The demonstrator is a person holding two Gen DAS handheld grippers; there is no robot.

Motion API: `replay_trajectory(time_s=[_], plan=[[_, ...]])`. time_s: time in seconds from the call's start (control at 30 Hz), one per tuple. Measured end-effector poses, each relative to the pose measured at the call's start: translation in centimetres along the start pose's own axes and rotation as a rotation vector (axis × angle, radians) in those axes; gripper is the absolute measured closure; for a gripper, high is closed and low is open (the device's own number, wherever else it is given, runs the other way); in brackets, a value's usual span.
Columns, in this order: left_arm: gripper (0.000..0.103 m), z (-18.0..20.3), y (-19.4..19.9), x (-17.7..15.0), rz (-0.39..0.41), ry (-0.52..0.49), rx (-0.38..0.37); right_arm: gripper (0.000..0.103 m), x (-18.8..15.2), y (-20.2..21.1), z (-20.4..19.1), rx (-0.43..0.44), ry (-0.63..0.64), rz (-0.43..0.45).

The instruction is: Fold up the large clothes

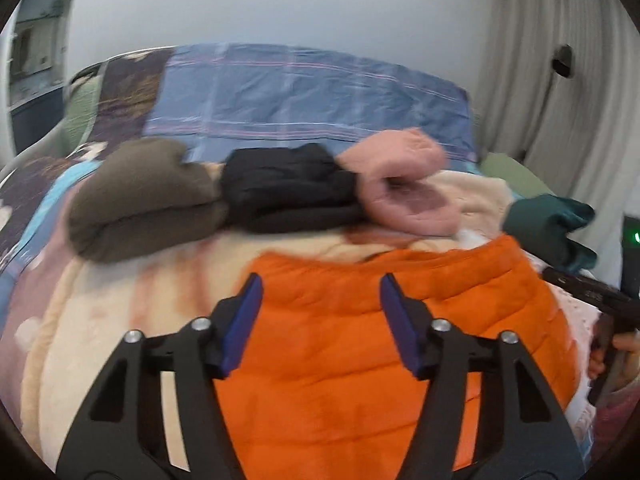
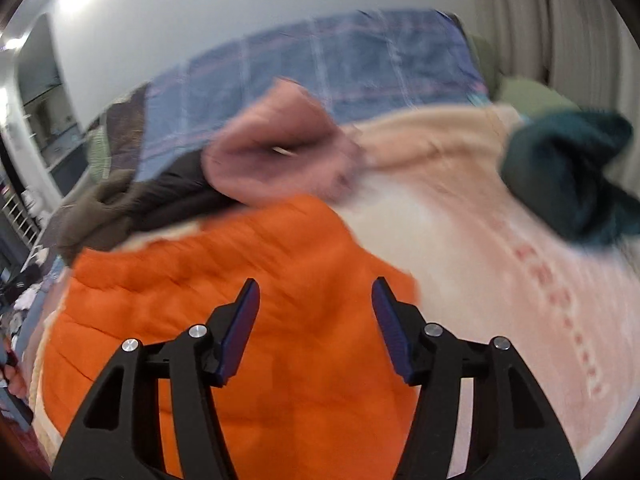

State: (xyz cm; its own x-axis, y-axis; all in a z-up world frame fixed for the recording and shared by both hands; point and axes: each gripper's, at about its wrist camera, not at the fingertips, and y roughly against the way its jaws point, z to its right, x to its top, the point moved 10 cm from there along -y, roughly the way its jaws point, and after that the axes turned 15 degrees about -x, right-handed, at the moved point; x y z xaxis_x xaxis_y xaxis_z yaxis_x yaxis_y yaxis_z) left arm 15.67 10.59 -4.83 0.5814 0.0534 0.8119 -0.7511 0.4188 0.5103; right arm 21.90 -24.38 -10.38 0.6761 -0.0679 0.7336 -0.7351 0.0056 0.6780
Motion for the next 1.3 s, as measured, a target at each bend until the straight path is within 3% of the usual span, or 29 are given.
replay_trajectory(time_s=[0.07, 0.1, 0.17, 0.2, 0.27, 0.33, 0.37, 0.53, 0.97, 1.3], plan=[[0.05, 1.3, -2.6, 0.2, -0.032, -0.01, -0.027, 0.043, 1.1, -1.1, -2.3, 0.089, 0.01, 0.006], [0.051, 1.6, -4.4, -0.1, -0.057, -0.003, -0.035, 0.043, 1.3, -1.9, -2.7, 0.083, 0.011, 0.003], [0.051, 0.5, -7.0, -1.2, -0.113, 0.002, 0.016, 0.043, 0.9, -4.2, -2.4, -0.001, 0.031, -0.01], [0.051, -0.6, -8.3, -2.2, -0.151, 0.012, 0.053, 0.043, -0.3, -6.3, -1.5, -0.062, 0.041, -0.051], [0.048, -3.5, -10.4, -5.3, -0.222, 0.088, 0.078, 0.044, -2.6, -8.9, 0.0, -0.098, 0.006, -0.122], [0.048, -4.5, -10.7, -6.1, -0.187, 0.176, -0.017, 0.044, -4.3, -10.1, 0.9, -0.019, -0.079, -0.158], [0.048, -4.7, -10.7, -6.2, -0.182, 0.188, -0.028, 0.044, -4.3, -10.1, 1.0, -0.017, -0.081, -0.155], [0.048, -4.4, -11.1, -7.2, -0.183, 0.136, 0.009, 0.042, -4.7, -10.1, 0.0, -0.098, 0.008, -0.115], [0.048, -4.8, -11.8, -7.9, -0.172, 0.171, -0.043, 0.04, -5.1, -10.8, 0.0, -0.103, 0.01, -0.108], [0.048, -4.7, -12.1, -8.1, -0.178, 0.171, -0.039, 0.04, -5.0, -11.0, -0.2, -0.124, 0.031, -0.104]])
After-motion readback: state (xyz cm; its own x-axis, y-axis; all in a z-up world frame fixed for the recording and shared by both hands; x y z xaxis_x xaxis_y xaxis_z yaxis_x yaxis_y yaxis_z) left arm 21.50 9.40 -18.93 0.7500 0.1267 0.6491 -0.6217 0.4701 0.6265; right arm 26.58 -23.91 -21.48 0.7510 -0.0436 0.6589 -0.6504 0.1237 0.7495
